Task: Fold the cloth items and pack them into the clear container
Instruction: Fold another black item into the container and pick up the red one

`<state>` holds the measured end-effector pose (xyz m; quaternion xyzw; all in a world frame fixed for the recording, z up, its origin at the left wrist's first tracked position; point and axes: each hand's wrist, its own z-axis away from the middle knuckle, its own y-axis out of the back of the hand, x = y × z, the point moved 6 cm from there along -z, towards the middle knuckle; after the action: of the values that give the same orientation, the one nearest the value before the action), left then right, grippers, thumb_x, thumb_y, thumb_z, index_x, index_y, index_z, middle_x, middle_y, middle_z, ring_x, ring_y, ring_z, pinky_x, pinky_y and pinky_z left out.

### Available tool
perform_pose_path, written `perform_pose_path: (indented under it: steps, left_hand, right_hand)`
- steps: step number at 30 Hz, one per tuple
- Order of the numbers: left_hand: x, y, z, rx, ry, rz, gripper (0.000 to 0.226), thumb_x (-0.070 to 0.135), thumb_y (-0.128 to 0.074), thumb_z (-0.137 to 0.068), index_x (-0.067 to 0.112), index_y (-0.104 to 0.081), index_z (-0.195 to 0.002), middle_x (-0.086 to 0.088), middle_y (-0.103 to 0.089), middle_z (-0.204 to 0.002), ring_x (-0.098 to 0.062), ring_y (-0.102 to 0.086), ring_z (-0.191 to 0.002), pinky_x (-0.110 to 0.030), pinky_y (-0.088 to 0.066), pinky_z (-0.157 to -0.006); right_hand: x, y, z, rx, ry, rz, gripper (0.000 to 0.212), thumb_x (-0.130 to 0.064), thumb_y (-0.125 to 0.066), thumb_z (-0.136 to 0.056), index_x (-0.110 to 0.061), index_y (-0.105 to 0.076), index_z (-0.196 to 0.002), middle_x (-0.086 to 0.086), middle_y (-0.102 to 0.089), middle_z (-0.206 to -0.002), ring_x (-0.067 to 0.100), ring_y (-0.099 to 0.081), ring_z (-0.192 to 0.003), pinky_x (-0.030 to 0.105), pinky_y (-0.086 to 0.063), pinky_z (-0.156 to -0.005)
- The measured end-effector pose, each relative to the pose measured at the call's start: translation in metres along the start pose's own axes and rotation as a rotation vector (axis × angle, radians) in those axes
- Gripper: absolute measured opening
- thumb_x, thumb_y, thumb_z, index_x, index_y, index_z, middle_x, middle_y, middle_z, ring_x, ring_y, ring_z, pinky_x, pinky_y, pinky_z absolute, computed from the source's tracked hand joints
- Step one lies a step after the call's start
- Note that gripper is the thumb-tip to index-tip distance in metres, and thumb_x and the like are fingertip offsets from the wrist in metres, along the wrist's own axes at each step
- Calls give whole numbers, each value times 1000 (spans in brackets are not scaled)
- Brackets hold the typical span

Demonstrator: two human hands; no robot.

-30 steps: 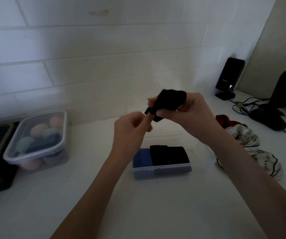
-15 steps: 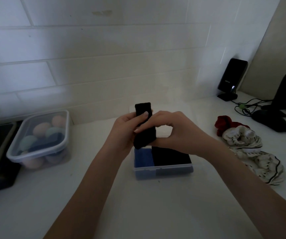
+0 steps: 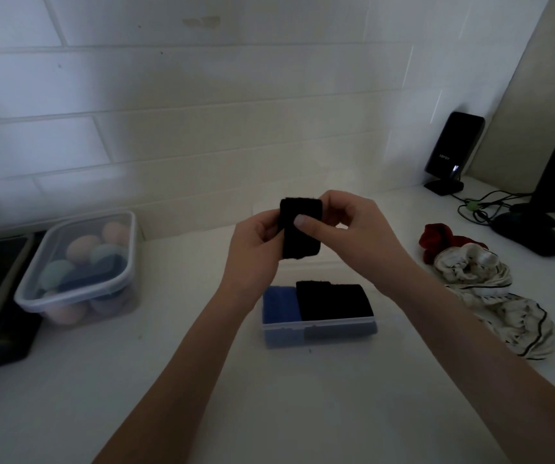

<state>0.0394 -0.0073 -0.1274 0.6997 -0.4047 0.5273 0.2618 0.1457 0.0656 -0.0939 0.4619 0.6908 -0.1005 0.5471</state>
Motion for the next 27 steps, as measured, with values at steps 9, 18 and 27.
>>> perform_pose_path:
  steps: [9, 18, 27]
  left_hand:
    - [-1, -6, 3, -61, 31, -10, 30, -4, -50, -91, 11, -61, -114, -1, -70, -87, -4, -69, -73, -17, -54, -64]
    - [-5, -18, 6, -150, 216, 43, 25, 16, -49, -94, 8, -59, -116, -20, -67, -112, -30, -66, -104, -41, -53, -91]
    - [-4, -21, 11, -240, 129, -21, 14, 8, -55, -91, 13, -65, -99, -11, -73, -94, -21, -72, -89, -25, -57, -78]
  right_hand:
    - [6, 5, -1, 46, -65, 15, 28, -28, -76, -74, -16, -55, -89, 5, -64, -90, 18, -57, -75, 35, -52, -73]
    - [-1, 18, -5, -82, 3, 84, 31, -23, -73, -79, -33, -63, -106, -8, -67, -100, 11, -59, -81, 6, -43, -63]
    - [2, 12, -4, -140, -73, -89, 12, -16, -65, -85, -17, -70, -96, 11, -74, -87, 8, -64, -72, 14, -47, -62]
